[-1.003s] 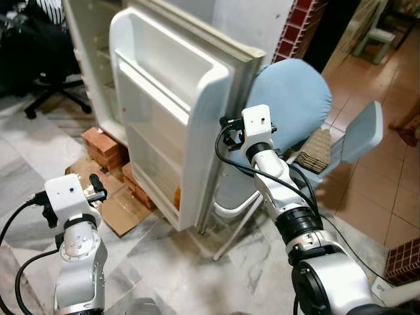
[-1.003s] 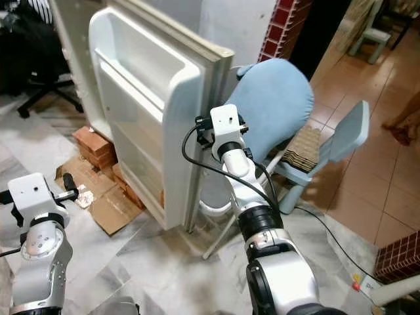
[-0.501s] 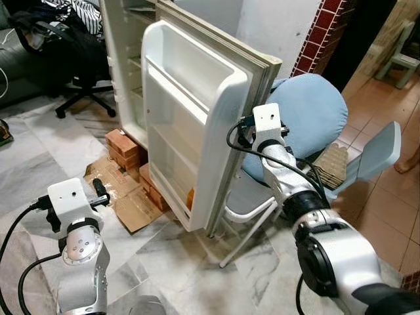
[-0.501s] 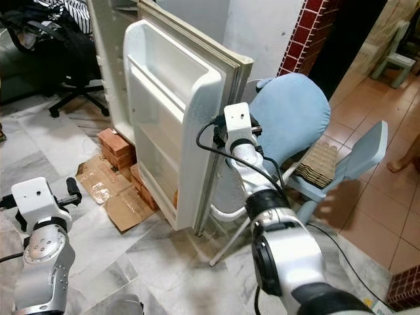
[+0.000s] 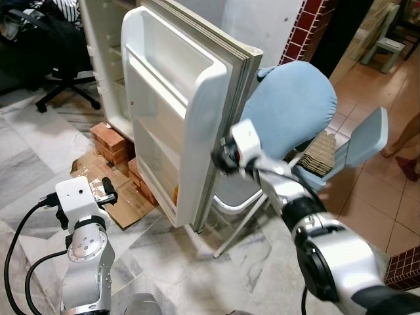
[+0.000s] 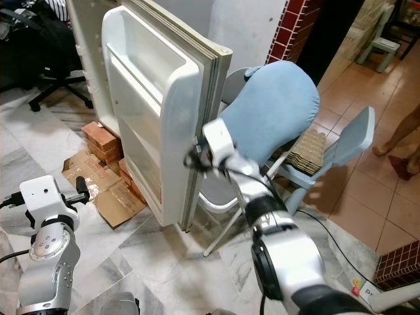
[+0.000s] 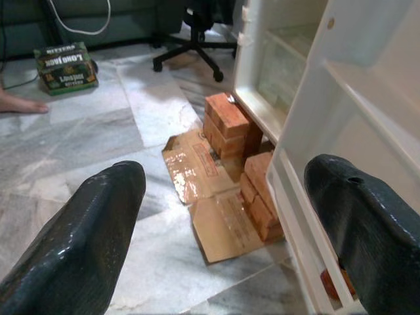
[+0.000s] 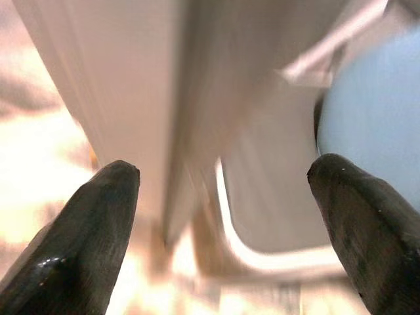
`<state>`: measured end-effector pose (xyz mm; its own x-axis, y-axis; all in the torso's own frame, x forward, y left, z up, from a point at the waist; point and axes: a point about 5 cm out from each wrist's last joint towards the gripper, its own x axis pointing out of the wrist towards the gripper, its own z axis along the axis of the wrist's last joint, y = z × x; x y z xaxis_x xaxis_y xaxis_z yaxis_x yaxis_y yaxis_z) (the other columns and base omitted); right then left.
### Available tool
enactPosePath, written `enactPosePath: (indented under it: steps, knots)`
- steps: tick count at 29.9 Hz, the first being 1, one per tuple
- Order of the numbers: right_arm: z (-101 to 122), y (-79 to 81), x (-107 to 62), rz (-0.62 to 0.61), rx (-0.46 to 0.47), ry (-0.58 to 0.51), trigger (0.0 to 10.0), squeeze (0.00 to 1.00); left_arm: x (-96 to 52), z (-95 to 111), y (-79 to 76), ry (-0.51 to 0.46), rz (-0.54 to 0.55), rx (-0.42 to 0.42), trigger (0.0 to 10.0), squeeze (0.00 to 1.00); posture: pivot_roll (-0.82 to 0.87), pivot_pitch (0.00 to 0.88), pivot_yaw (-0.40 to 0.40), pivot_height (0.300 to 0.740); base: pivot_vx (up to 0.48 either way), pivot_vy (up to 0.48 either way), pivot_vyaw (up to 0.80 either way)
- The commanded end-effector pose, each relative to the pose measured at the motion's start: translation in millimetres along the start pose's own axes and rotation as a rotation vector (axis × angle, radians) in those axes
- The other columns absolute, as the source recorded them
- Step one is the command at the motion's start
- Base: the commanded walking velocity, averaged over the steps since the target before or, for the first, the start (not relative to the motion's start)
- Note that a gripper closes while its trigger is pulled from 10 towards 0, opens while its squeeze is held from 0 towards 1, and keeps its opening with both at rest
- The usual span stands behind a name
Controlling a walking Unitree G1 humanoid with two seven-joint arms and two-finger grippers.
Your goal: Restocking fridge
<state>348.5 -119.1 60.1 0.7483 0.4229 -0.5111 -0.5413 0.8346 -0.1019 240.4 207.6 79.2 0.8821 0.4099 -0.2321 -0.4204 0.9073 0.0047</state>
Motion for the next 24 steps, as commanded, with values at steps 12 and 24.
enactPosePath:
  steps: [12,24]
  knots:
    - [39,-68.7,-22.7,-0.499,-0.028,-0.078,10.0,0.0,4.1,-3,-5.8,0.04,-0.015,0.007,10.0,0.0,0.14,0.0,-0.111,0.74,0.0,0.0,0.0]
    - [182,52.5,-3.4,0.064,0.465,-0.585,10.0,0.0,9.4,-5,-13.3,0.077,-0.036,-0.006,10.0,0.0,0.14,0.0,-0.101,0.74,0.0,0.0,0.0]
